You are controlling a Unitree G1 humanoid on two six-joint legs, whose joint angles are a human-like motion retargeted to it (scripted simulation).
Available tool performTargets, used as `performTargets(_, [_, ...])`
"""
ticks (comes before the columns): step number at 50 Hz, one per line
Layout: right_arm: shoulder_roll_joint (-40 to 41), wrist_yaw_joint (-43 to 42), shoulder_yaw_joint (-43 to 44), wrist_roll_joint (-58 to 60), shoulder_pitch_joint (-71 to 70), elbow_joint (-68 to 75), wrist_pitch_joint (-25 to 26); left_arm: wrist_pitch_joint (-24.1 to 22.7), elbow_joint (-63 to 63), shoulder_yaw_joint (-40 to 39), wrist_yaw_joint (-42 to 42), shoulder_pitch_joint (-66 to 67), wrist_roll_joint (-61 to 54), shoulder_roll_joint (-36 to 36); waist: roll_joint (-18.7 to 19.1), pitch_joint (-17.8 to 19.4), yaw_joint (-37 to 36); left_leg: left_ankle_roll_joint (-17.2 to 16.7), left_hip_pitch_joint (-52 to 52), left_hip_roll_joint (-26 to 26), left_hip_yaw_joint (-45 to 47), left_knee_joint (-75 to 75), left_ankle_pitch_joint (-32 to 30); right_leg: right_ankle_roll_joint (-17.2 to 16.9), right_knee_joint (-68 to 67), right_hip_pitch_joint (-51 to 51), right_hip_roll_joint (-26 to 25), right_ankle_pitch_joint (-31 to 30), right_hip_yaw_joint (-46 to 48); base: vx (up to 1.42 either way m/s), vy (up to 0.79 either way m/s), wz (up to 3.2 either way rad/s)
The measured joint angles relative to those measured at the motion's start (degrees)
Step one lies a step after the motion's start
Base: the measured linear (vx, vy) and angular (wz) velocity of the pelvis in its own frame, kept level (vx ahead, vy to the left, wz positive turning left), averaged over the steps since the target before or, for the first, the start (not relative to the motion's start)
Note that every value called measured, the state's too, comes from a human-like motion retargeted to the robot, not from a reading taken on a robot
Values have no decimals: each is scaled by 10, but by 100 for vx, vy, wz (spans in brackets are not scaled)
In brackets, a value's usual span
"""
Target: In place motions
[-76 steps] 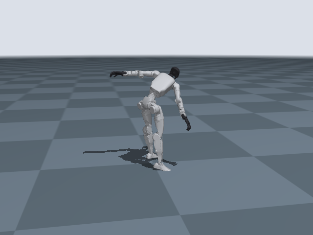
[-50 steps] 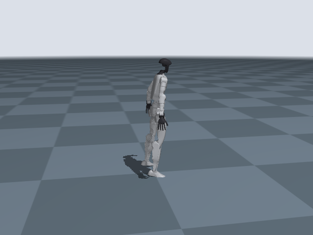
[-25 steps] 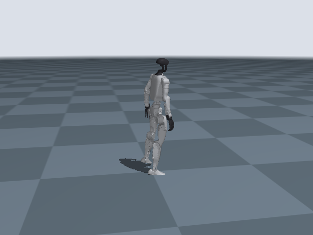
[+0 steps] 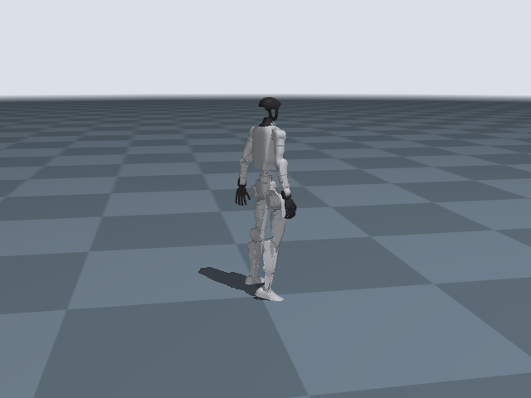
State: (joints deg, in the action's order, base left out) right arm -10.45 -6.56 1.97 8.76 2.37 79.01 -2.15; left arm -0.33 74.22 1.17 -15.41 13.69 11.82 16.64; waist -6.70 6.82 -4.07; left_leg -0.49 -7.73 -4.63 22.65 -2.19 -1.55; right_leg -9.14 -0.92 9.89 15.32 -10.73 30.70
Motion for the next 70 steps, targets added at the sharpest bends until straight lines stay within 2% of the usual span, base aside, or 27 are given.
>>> performTargets(7, [18, 7, 15, -4, -13, 89, 16, 19, 107, -31, 58, -38, -90, -85, 19, 5, 20, 18, 7, 1, 27, 17, 11, -3, -55, -47, 6, -58, -8, -8, 24, -40])
performTargets(10, [23, 6, 11, -23, -15, 90, 9, 20, 102, -28, 63, -45, -82, -91, 30, 8, 41, 22, 13, 13, 39, 22, 13, -2, -102, -73, -6, -42, -9, -13, 12, -39])
performTargets(14, [25, 7, -10, -28, -16, 90, -2, 17, 73, -17, 57, -49, -25, -67, 28, 12, 72, 27, 22, 17, 39, 24, 14, -36, -148, -97, -50, -7, -86, -13, 5, -12])
performTargets(17, [21, 10, -26, -10, -15, 96, -7, 20, 61, -14, 52, -55, 7, -43, 19, 10, 84, 27, 28, 13, 33, 25, 13, -59, -141, -98, -86, 16, -136, -10, -5, 3])
performTargets(20, [15, 8, -38, 16, -8, 103, -8, 25, 59, -23, 42, -57, 12, -27, 7, 1, 87, 28, 28, -1, 25, 26, 14, -59, -106, -85, -98, 37, -151, 3, -4, 13])
performTargets(22, [10, 7, -43, 26, 5, 103, -10, 26, 58, -30, 34, -53, 2, -26, 2, -6, 78, 30, 20, -14, 26, 27, 17, -8, -75, -67, -95, 74, -132, 15, 5, -5])
performTargets(23, [8, 7, -45, 29, 12, 102, -10, 26, 59, -32, 31, -51, -5, -25, 0, -10, 68, 30, 17, -19, 30, 27, 18, 18, -55, -55, -89, 90, -91, 15, -1, -42])
performTargets(24, [7, 9, -45, 29, 20, 100, -11, 27, 60, -32, 28, -51, -10, -23, -5, -13, 53, 28, 13, -25, 36, 27, 19, 26, -39, -48, -86, 92, -89, 15, -2, -65])
performTargets(26, [6, 18, -40, 25, 34, 96, -11, 29, 66, -25, 28, -54, -18, -24, -8, -15, 17, 26, 6, -32, 48, 25, 20, 22, -12, -37, -82, 78, -116, 12, -1, -61])
performTargets(28, [5, 27, -35, 21, 41, 91, -12, 30, 74, -13, 36, -58, -24, -32, -3, -15, -15, 22, 3, -29, 55, 19, 21, 17, 5, -25, -69, 66, -76, 0, -2, -42])
performTargets(30, [4, 29, -38, 26, 35, 80, -8, 27, 78, -8, 48, -61, -38, -41, -1, -7, -27, 19, -4, -29, 58, 15, 22, 25, 10, -18, -71, 67, -83, -5, -4, -32])
performTargets(34, [7, 34, -61, 52, 19, 36, 2, 9, 70, 7, 35, -46, -49, -53, 8, -11, 2, 21, -8, -30, 61, 18, 19, 32, 3, -21, -77, 71, -103, 0, -1, 0])
performTargets(40, [13, 49, -93, 34, 13, -46, -6, 21, 69, 29, 59, -48, -14, -60, 21, -18, 53, 22, -1, -24, 50, 17, 13, 32, 8, -16, -82, 76, -89, -7, 1, 30])
performTargets(48, [26, 59, -101, 45, 21, -19, -3, 15, 46, 41, 43, -36, -8, -53, 16, -30, 17, 20, 2, -23, 47, 17, 9, 34, 8, -18, -81, 80, -86, 5, -3, 0])
performTargets(55, [18, 55, -108, 62, 27, 24, 3, 13, 49, 10, 32, -23, -35, -62, 16, -28, 15, 20, 2, -23, 41, 18, 4, 35, 10, -12, -82, 84, -78, 0, 0, 3])
performTargets(70, [-1, 58, -68, 44, 31, 62, 5, 24, 92, -10, 39, 20, -19, -53, 23, -26, 36, 20, 1, -21, 40, 23, 2, 38, 10, -15, -87, 86, -80, 0, 0, 0])
